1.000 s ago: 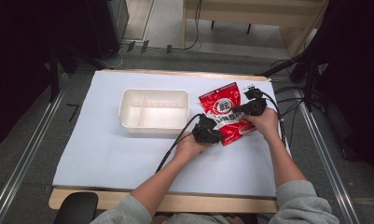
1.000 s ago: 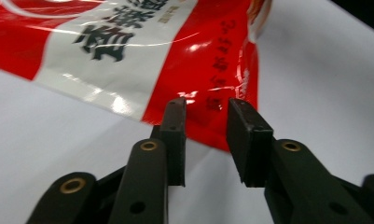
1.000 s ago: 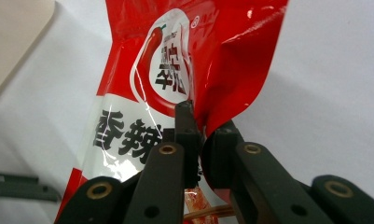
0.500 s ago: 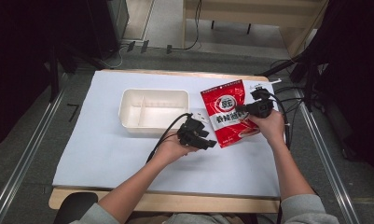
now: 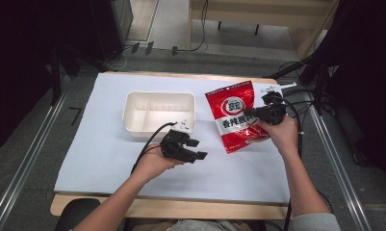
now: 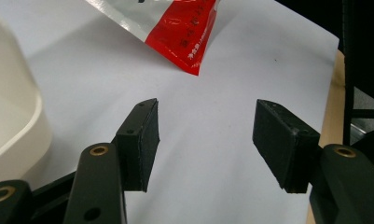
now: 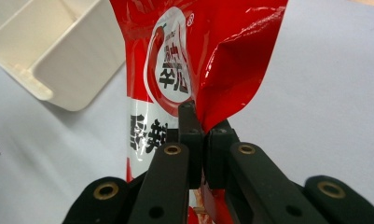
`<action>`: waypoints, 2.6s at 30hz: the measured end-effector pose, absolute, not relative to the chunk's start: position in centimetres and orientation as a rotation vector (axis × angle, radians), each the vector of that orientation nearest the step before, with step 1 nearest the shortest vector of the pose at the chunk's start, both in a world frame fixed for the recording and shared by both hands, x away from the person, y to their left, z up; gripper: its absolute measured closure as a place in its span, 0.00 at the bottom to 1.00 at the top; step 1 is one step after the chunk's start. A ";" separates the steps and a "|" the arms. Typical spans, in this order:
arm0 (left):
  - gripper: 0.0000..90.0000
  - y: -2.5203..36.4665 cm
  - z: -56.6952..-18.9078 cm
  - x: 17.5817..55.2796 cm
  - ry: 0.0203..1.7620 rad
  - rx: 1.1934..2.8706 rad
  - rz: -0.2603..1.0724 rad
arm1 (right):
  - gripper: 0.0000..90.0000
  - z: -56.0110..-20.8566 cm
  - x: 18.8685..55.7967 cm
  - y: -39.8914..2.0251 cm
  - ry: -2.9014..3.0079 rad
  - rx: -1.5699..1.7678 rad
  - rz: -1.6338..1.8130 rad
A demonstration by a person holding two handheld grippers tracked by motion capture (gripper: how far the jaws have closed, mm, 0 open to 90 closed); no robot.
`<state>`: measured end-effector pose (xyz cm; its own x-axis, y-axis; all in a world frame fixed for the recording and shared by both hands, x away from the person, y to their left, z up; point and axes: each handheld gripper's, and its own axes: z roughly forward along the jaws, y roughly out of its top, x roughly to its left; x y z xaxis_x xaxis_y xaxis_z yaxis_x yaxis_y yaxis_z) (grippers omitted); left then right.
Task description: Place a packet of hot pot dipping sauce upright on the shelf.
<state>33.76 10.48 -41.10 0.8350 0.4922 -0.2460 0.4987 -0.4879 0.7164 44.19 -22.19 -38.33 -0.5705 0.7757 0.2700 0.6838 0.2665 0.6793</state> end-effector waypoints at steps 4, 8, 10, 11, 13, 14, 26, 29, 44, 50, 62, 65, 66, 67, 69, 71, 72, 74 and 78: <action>0.45 11.7 -41.2 33.1 0.714 2.155 -0.003 | 1.00 -37.3 43.3 -22.2 2.398 1.368 1.223; 0.44 12.8 -41.3 32.7 0.717 2.147 0.014 | 1.00 -36.6 42.8 -22.0 2.395 1.350 1.238; 0.43 13.2 -41.4 32.7 0.734 2.146 0.016 | 1.00 -36.1 42.5 -22.0 2.388 1.330 1.254; 0.42 13.6 -41.5 32.7 0.739 2.147 0.027 | 1.00 -35.6 42.2 -22.0 2.378 1.319 1.270; 0.42 13.9 -41.5 32.8 0.741 2.133 0.029 | 1.00 -35.2 42.0 -21.9 2.372 1.314 1.273; 0.41 13.9 -41.5 32.8 0.741 2.133 0.029 | 1.00 -35.2 42.0 -21.9 2.372 1.314 1.273; 0.41 15.4 -41.3 33.1 0.749 2.093 0.037 | 1.00 -33.4 41.6 -20.6 2.365 1.270 1.291; 0.40 15.8 -41.1 33.2 0.760 2.083 0.039 | 1.00 -32.6 41.8 -19.9 2.370 1.253 1.284; 0.40 17.0 -41.1 33.3 0.796 2.075 0.055 | 1.00 -29.5 43.2 -17.7 2.381 1.224 1.263; 0.40 17.1 -41.2 33.3 0.793 2.063 0.050 | 1.00 -28.0 44.0 -16.5 2.388 1.201 1.250; 0.39 17.6 -41.3 33.2 0.803 2.058 0.047 | 1.00 -25.7 45.2 -14.4 2.387 1.169 1.265; 0.39 17.8 -41.3 33.2 0.810 2.065 0.047 | 1.00 -25.5 45.7 -13.8 2.391 1.170 1.255; 0.39 17.9 -41.3 33.2 0.807 2.064 0.049 | 1.00 -25.4 45.7 -13.6 2.391 1.172 1.253; 0.39 17.9 -41.3 33.2 0.806 2.062 0.047 | 1.00 -25.3 45.9 -13.4 2.391 1.165 1.253; 0.39 17.9 -41.4 33.2 0.809 2.057 0.040 | 1.00 -24.9 46.1 -12.6 2.393 1.158 1.253; 0.39 17.9 -41.4 33.2 0.806 2.058 0.039 | 1.00 -24.7 46.2 -12.3 2.394 1.158 1.253; 0.39 17.9 -41.4 33.2 0.804 2.056 0.044 | 1.00 -24.6 46.3 -12.0 2.396 1.145 1.254; 0.39 17.9 -41.3 33.2 0.804 2.053 0.041 | 1.00 -24.2 46.4 -11.3 2.400 1.136 1.253; 0.39 18.0 -41.4 33.0 0.804 2.060 0.036 | 1.00 -23.8 46.9 -9.7 2.409 1.116 1.248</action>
<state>33.01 18.04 -41.36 0.7884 0.5542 -0.2671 0.5279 -0.3865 0.7562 46.87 -9.68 -23.76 -0.6924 0.7057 0.1505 0.5300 0.3558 0.7697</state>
